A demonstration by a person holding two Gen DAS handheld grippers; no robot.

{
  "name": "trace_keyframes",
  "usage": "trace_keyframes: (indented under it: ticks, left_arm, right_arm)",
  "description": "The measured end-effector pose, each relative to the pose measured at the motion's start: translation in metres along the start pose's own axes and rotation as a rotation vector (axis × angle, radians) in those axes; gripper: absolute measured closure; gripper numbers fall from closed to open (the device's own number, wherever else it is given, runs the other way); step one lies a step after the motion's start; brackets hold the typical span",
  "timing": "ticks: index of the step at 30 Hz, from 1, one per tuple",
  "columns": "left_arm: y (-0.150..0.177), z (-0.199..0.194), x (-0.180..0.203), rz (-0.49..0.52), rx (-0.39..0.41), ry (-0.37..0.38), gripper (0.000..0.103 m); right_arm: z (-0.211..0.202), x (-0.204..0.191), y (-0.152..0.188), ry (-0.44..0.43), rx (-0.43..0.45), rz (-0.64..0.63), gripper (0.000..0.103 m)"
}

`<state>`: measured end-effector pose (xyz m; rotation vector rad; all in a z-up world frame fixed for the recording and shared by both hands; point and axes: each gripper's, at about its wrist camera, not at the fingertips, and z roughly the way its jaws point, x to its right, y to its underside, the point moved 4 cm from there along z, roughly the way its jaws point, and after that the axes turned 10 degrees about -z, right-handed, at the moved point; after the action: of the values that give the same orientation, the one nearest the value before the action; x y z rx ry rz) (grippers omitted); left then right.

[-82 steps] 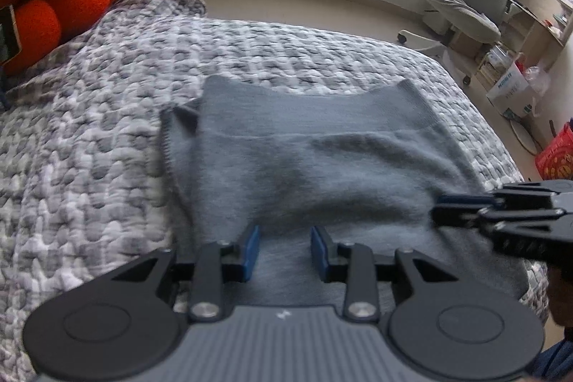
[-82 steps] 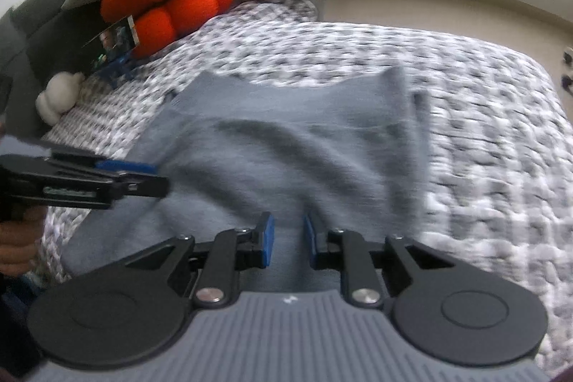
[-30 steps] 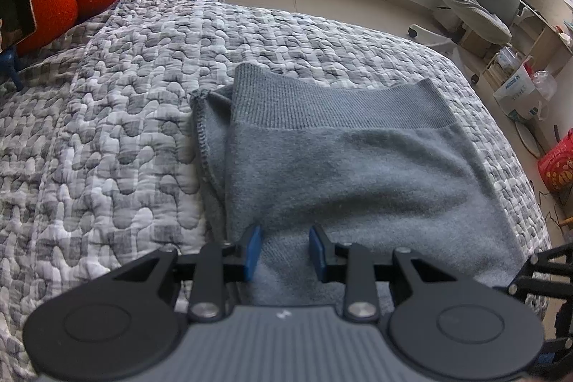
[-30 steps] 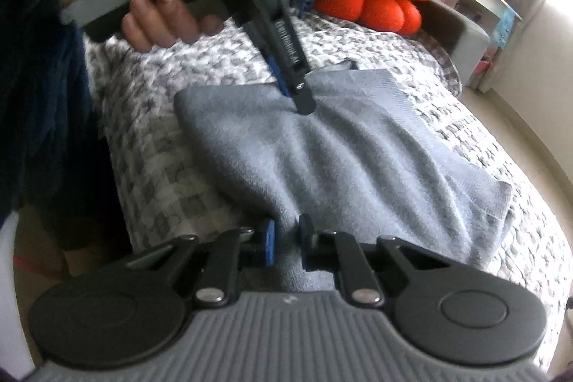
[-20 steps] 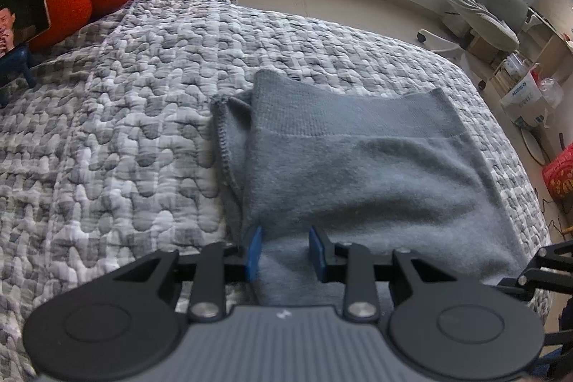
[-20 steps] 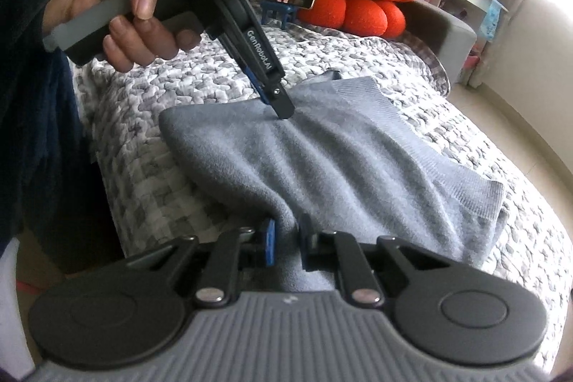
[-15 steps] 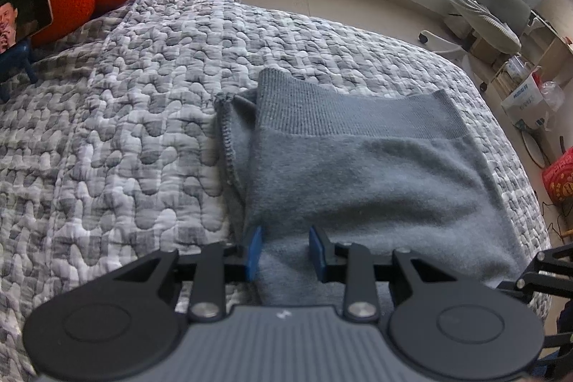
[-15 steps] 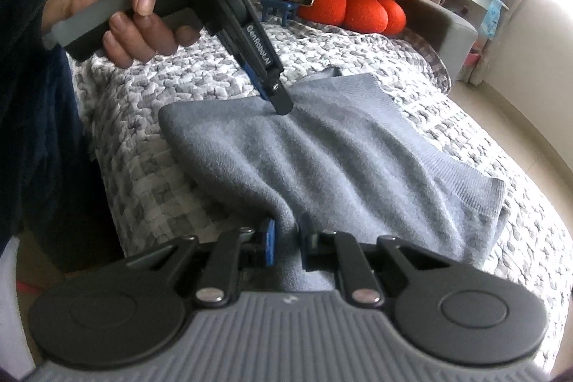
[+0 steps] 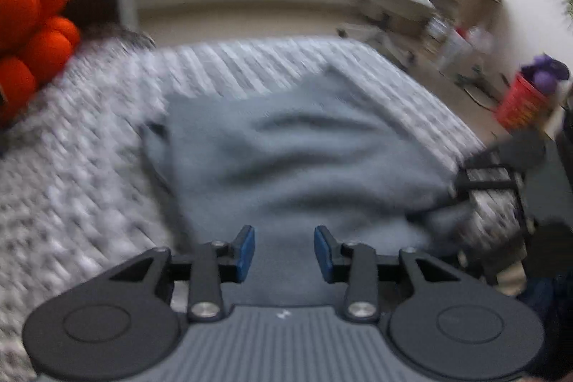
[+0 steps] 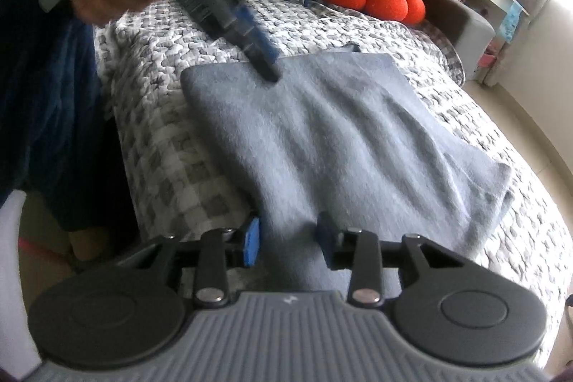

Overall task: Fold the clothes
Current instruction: 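Pinch the edge of the grey sweatshirt with both grippers, then lift the held edge with both grippers and fold it over the sweatshirt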

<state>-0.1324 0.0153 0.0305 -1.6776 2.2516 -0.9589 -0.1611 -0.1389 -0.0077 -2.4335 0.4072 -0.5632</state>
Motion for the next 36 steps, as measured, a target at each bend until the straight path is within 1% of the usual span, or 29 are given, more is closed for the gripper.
trace_keyframes:
  ticks: [1, 2, 3, 5, 6, 11, 14, 16, 18, 20, 21, 24, 25, 28, 29, 31, 32, 36]
  left_arm:
    - [0.007, 0.006, -0.002, -0.013, -0.033, -0.018, 0.066]
    - [0.012, 0.011, -0.005, -0.025, -0.048, -0.036, 0.066]
    - [0.013, 0.010, -0.007, -0.032, -0.043, -0.033, 0.066]
    - [0.012, 0.005, -0.014, -0.073, -0.041, -0.026, 0.066]
    - [0.013, 0.004, -0.015, -0.077, -0.038, -0.030, 0.066]
    - [0.024, 0.001, -0.008, -0.008, -0.006, -0.072, 0.066]
    - [0.026, 0.000, -0.008, 0.004, 0.001, -0.079, 0.066]
    - [0.026, -0.001, -0.009, 0.000, 0.001, -0.074, 0.066]
    - [0.025, -0.002, -0.009, -0.001, 0.004, -0.068, 0.066]
    - [0.023, -0.006, -0.009, 0.004, 0.020, -0.051, 0.066]
    - [0.022, -0.010, -0.009, 0.008, 0.032, -0.042, 0.063]
    - [0.020, -0.020, -0.001, 0.056, 0.082, -0.026, 0.051]
    - [0.021, -0.023, 0.004, 0.086, 0.098, -0.009, 0.046]
    - [0.027, -0.029, 0.024, 0.173, 0.134, 0.058, 0.037]
    - [0.029, -0.029, 0.029, 0.198, 0.141, 0.063, 0.035]
    - [0.033, -0.028, 0.036, 0.250, 0.150, 0.048, 0.031]
    - [0.035, -0.027, 0.040, 0.276, 0.155, 0.040, 0.030]
    - [0.037, -0.023, 0.040, 0.282, 0.143, 0.020, 0.030]
  right_arm:
    - [-0.002, 0.001, 0.003, 0.003, -0.002, 0.004, 0.062]
    - [-0.004, 0.002, 0.006, 0.009, -0.010, 0.009, 0.061]
    - [-0.005, 0.004, 0.011, 0.017, -0.021, 0.015, 0.059]
    - [-0.007, 0.007, 0.021, 0.034, -0.042, 0.025, 0.059]
    - [-0.009, 0.009, 0.026, 0.042, -0.047, 0.027, 0.059]
    - [-0.019, 0.013, 0.042, 0.054, -0.044, 0.041, 0.061]
    - [-0.020, 0.011, 0.044, 0.066, -0.045, 0.020, 0.061]
    - [-0.019, 0.012, 0.043, 0.073, -0.045, 0.013, 0.065]
    - [-0.021, 0.016, 0.039, 0.077, -0.036, 0.024, 0.084]
    - [-0.026, 0.021, 0.035, 0.071, -0.012, 0.052, 0.088]
    - [-0.029, 0.025, 0.033, 0.071, 0.006, 0.066, 0.089]
    - [-0.040, 0.037, 0.029, 0.077, 0.060, 0.120, 0.089]
    - [-0.042, 0.041, 0.027, 0.078, 0.074, 0.138, 0.089]
    - [-0.045, 0.051, 0.023, 0.072, 0.106, 0.192, 0.089]
    - [-0.046, 0.054, 0.021, 0.072, 0.117, 0.208, 0.089]
    - [-0.047, 0.059, 0.018, 0.080, 0.134, 0.228, 0.089]
    - [-0.047, 0.061, 0.016, 0.086, 0.142, 0.235, 0.089]
    - [-0.049, 0.065, 0.012, 0.099, 0.162, 0.253, 0.089]
